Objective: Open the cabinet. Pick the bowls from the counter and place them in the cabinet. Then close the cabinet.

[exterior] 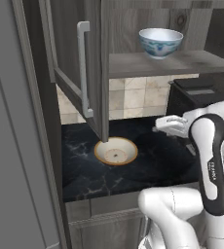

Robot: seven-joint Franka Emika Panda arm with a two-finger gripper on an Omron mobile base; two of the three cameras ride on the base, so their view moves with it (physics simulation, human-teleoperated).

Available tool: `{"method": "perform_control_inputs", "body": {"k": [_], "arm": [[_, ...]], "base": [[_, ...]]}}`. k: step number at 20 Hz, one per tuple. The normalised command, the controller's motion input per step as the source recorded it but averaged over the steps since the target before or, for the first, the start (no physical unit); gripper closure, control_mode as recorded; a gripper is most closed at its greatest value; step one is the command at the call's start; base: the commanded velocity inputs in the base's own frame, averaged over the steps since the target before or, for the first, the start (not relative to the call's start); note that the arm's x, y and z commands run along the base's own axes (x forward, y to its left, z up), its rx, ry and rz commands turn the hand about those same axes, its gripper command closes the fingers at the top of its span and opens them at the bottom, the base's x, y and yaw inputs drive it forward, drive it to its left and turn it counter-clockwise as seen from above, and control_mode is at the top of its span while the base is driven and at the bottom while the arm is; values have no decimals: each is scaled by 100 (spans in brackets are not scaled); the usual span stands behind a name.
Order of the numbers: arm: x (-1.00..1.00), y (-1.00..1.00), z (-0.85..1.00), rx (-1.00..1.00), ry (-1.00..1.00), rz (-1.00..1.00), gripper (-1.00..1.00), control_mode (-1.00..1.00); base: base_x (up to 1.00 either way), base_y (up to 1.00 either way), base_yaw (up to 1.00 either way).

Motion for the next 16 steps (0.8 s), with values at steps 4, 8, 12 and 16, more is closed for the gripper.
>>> {"method": "perform_control_inputs", "body": {"k": [4, 8, 12, 16], "arm": [[17, 1, -29, -12, 5, 0, -100, -100], [11, 0, -44, -18, 3, 0, -100, -100], [11, 6, -53, -21, 4, 0, -100, -100], [13, 3, -63, -18, 7, 0, -100, -100]], "base": [[0, 0, 0], [0, 0, 0], [0, 0, 0], [0, 0, 0]]}}
